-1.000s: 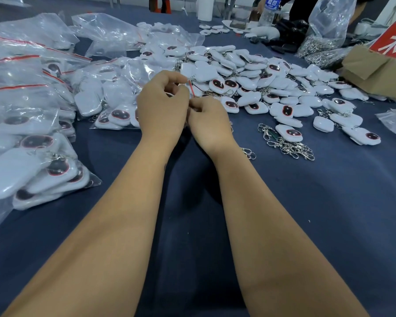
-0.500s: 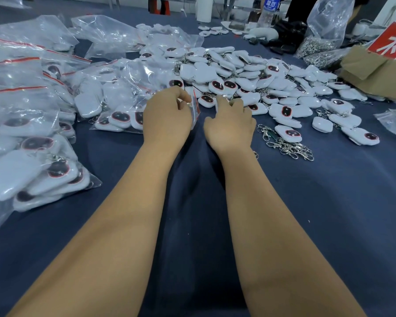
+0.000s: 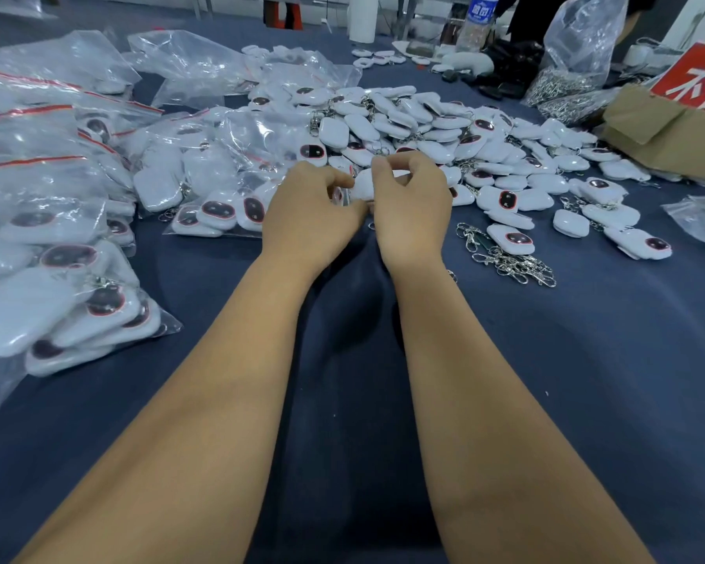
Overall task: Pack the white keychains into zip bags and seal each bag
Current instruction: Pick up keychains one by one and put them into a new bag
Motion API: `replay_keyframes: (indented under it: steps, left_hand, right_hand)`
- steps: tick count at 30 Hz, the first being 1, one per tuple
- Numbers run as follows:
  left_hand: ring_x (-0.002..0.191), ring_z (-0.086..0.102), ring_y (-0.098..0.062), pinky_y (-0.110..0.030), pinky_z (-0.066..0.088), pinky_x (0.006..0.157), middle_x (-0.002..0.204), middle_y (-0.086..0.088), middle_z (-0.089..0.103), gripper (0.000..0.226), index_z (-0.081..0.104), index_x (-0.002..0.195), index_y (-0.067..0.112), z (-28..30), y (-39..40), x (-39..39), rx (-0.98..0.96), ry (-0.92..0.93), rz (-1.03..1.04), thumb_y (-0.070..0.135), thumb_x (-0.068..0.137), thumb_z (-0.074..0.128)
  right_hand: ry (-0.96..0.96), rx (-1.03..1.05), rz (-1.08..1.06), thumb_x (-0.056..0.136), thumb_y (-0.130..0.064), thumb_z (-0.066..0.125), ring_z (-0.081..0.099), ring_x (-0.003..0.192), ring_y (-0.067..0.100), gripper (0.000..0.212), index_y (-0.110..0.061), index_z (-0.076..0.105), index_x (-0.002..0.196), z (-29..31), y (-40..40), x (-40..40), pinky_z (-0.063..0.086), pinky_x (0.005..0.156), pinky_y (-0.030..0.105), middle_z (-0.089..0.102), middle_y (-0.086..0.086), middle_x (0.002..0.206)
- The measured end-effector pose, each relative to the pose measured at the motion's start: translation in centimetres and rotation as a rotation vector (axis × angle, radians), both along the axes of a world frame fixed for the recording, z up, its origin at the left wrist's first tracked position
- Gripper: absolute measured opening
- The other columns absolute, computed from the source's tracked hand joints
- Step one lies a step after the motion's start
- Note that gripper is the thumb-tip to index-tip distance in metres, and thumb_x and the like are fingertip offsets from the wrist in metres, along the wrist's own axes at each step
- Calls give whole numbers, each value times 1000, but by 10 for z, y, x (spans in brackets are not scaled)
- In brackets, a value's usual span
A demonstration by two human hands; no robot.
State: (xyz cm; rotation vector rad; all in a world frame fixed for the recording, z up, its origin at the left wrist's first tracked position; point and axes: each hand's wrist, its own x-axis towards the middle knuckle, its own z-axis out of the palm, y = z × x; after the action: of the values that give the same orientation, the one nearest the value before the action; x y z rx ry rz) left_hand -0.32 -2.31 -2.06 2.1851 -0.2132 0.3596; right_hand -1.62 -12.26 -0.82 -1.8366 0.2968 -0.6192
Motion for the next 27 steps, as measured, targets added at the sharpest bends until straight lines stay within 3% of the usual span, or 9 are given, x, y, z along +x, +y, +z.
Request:
replay_keyframes:
  steps: [3,4,6,9,12,16,19,24,27]
  left_hand:
    - [81,56,-12,-26,38,69,96,0,60,12,70,88,25,2,-1,-3,-3,-4,-53,34,83,65]
    - [68,50,-11,-28,35,62,83,-1,56,15,62,71,24,3,-1,-4,-26,-8,-69,32,84,62]
    - [58,40,-15,-30,29,57,69,-5,49,31,48,61,16,4,-1,-5,-75,14,-81,30,88,56]
    - [66,46,-21,-31,31,62,79,-12,53,34,46,64,12,4,-1,-3,-103,35,-45,28,94,50]
    - [73,54,-25,-36,41,66,87,-17,61,32,50,66,19,5,-1,-4,-153,45,-48,30,96,45]
    - [77,60,-34,-51,51,75,85,-18,65,32,56,75,13,6,-1,-6,-238,35,-31,34,98,46]
    - [70,53,-23,-48,49,77,74,-10,58,41,61,86,0,7,0,-2,-264,31,22,36,100,48]
    - [65,49,-21,-49,51,73,70,-14,53,42,57,86,-4,5,3,0,-300,41,-16,35,101,48]
    - [58,55,-19,-44,51,67,73,-23,64,38,60,86,-1,4,3,0,-329,43,-32,33,100,49]
  right_hand:
    - [-32,76,73,95,-35,61,50,53,-3,27,-19,64,73,1,1,1,37,55,10,58,-17,59]
    - [-41,82,87,96,-33,59,46,49,-2,36,-19,58,63,1,3,1,36,53,11,52,-18,50]
    - [-47,103,104,98,-26,55,41,52,2,42,-9,55,59,1,3,3,33,54,16,48,-15,50]
    - [-25,172,146,91,-7,51,56,76,13,18,-4,69,91,2,5,4,47,71,26,66,-1,85]
    - [7,197,271,90,1,49,63,98,13,34,-8,67,118,1,6,3,51,85,22,67,3,115]
    - [-5,318,374,94,0,51,68,80,12,25,-3,70,111,0,5,5,57,72,25,73,7,93]
    - [-4,433,366,90,4,53,69,87,24,29,0,67,115,-1,3,7,58,82,40,73,15,98]
    - [1,512,392,88,8,52,60,53,7,34,-1,63,118,-2,0,7,48,51,19,65,0,71]
    - [20,494,386,87,9,54,62,63,19,31,-1,64,115,-4,0,8,52,65,32,69,8,79]
